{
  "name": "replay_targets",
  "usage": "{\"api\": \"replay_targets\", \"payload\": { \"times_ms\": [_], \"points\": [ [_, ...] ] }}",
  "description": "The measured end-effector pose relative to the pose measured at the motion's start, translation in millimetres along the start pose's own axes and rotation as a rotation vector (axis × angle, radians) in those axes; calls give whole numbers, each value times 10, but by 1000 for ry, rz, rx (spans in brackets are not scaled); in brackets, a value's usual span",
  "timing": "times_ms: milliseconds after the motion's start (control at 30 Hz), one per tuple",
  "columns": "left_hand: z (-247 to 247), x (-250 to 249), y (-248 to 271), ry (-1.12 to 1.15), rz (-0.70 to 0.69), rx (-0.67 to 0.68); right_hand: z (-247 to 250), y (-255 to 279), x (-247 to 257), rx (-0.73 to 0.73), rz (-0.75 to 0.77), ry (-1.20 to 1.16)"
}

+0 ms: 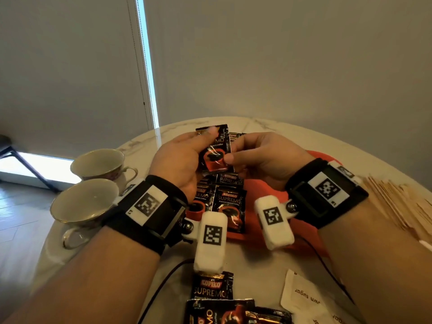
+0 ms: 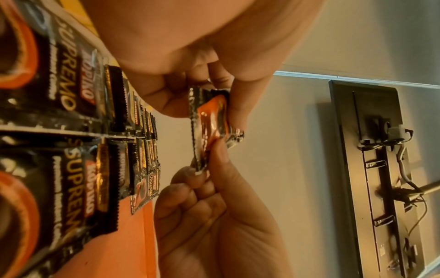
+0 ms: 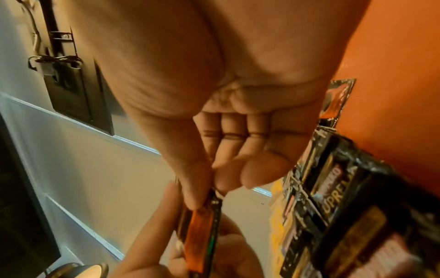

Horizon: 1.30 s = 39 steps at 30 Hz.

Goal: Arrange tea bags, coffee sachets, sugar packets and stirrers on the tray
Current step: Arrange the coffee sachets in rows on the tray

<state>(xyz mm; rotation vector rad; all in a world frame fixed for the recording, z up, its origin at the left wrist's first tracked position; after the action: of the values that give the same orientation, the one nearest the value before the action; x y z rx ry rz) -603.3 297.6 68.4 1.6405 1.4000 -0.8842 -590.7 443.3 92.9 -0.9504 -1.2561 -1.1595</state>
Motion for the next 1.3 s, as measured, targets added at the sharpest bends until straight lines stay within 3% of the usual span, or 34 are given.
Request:
{"api": "replay_targets", "payload": {
  "times_ms": [167, 367, 467, 633, 733, 900, 1300],
  "points": [
    [-1, 91, -13, 122, 111, -29, 47, 25, 53, -32, 60, 156],
    [-39, 87, -19, 107, 129, 21, 66, 19, 147, -92, 159, 220],
    [54, 56, -41, 107, 79, -41, 153, -18, 102, -126, 131, 238],
    [200, 23, -83, 92, 46, -133, 849, -77, -174, -494, -4, -38],
    [193, 46, -111, 67, 56, -140, 1179, -93, -474, -600, -175, -134],
    [183, 76, -133, 54, 56, -137, 1282, -150, -728, -587, -336, -47],
    [208, 54, -126, 84, 73, -159, 1177, -319, -656, -552, -428, 216]
  ]
}}
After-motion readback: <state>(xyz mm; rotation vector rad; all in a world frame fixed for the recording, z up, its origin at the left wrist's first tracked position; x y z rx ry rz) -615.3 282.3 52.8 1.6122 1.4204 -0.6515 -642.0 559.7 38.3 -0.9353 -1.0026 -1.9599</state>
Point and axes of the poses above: each hand's wrist, its own y-axis away from the middle knuckle, its own z-axis out of the back of the hand, x = y × z, the point moved 9 cm from there along -y, towards the middle knuckle, and after that the axes turned 1 degree about y, right-handed, at the moved point
